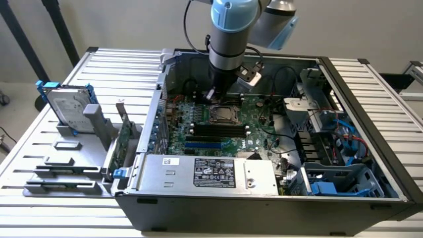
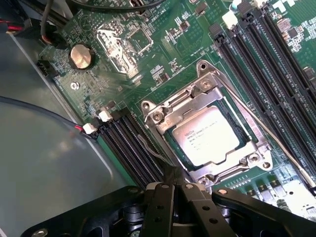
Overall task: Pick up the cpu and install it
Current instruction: 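Install the first cpu locking lever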
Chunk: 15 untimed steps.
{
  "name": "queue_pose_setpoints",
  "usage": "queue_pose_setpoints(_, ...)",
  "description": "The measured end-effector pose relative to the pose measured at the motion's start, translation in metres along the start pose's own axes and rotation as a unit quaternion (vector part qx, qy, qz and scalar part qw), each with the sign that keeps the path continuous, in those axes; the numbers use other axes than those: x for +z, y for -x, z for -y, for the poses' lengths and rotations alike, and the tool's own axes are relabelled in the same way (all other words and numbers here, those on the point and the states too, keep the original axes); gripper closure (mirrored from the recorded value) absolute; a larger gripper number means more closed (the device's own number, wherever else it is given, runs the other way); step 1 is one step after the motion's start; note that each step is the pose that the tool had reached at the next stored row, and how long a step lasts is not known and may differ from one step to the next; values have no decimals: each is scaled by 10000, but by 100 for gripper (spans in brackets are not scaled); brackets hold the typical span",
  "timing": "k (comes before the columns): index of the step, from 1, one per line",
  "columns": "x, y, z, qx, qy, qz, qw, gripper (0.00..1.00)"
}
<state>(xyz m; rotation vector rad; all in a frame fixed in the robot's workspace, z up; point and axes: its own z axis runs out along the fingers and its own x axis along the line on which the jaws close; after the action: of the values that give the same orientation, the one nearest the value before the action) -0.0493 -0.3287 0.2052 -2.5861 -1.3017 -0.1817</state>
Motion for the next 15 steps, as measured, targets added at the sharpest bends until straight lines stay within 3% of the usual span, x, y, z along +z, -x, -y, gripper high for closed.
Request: queue_pose_setpoints(15,14,-38,21,1,-10,7,10000,89)
